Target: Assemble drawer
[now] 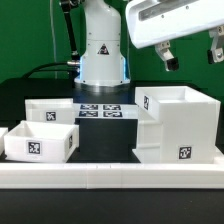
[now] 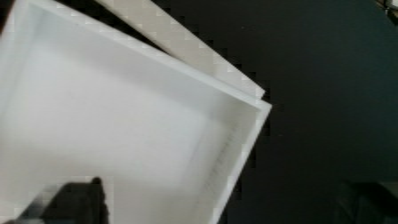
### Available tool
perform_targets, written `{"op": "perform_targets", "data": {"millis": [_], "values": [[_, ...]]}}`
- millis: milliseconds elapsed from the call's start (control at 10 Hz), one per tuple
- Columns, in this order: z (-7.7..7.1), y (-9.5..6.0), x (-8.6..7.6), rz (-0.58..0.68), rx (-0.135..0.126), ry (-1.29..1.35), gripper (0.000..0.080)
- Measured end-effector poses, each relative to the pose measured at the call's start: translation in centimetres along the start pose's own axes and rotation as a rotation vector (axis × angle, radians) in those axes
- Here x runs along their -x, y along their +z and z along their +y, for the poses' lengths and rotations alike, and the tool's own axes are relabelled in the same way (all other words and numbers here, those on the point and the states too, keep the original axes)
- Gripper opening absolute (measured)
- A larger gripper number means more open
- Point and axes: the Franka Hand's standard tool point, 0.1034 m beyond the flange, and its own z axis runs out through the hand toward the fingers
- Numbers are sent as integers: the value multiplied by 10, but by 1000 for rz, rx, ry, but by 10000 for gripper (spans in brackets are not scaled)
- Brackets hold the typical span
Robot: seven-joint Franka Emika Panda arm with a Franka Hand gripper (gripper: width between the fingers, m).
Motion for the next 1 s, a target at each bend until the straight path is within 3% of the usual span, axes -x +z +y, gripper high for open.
{"op": "perform_targets", "data": {"millis": [200, 400, 500, 900, 1000], "values": [[27, -2, -20, 9, 86, -296, 649], [46, -5, -42, 13, 123, -456, 649], [55, -5, -51, 7, 134, -488, 649], [57, -4, -52, 6, 136, -485, 649], [72, -5, -62, -5, 155, -605, 649]]}}
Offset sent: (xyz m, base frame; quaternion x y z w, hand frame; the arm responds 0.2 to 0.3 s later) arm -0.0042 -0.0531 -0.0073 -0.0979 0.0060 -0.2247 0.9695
